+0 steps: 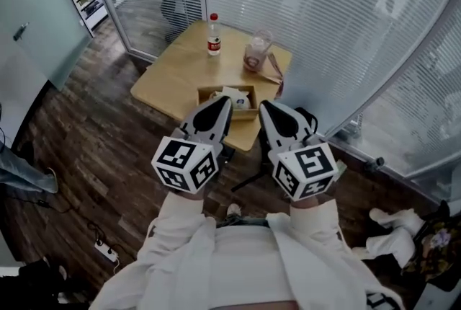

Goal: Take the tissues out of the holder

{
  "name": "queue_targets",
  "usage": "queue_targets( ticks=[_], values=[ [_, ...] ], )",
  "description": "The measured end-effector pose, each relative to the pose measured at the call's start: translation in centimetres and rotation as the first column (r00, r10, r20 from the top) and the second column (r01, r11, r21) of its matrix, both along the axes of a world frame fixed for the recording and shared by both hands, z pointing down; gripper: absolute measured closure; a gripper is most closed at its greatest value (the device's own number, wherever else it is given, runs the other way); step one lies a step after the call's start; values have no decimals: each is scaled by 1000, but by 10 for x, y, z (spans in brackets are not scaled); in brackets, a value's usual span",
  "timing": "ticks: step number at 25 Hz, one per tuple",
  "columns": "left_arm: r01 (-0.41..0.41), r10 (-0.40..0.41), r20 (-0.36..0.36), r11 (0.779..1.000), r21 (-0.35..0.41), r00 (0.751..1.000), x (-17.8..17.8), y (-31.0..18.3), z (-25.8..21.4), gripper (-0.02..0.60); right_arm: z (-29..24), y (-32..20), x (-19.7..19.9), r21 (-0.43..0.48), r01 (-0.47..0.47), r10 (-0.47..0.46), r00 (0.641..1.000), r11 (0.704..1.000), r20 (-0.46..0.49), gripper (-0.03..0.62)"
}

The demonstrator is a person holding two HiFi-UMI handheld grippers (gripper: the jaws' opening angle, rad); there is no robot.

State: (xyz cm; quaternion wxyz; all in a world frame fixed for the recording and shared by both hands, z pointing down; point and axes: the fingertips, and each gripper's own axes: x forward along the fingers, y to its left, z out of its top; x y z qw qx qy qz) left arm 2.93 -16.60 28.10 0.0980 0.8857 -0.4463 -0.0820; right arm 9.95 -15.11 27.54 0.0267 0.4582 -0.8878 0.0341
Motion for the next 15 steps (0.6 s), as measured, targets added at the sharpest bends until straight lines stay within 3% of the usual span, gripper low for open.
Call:
queue_targets(
  ticks=[6,15],
  values=[
    [10,-9,19,1000,-29,1000,5,-30,12,572,11,-33,5,-31,10,-10,1000,999,13,582],
    [53,-51,27,995,-82,998,-19,-60,29,572,32,-66,-4,-86,34,-33,999,996,12,582]
  ],
)
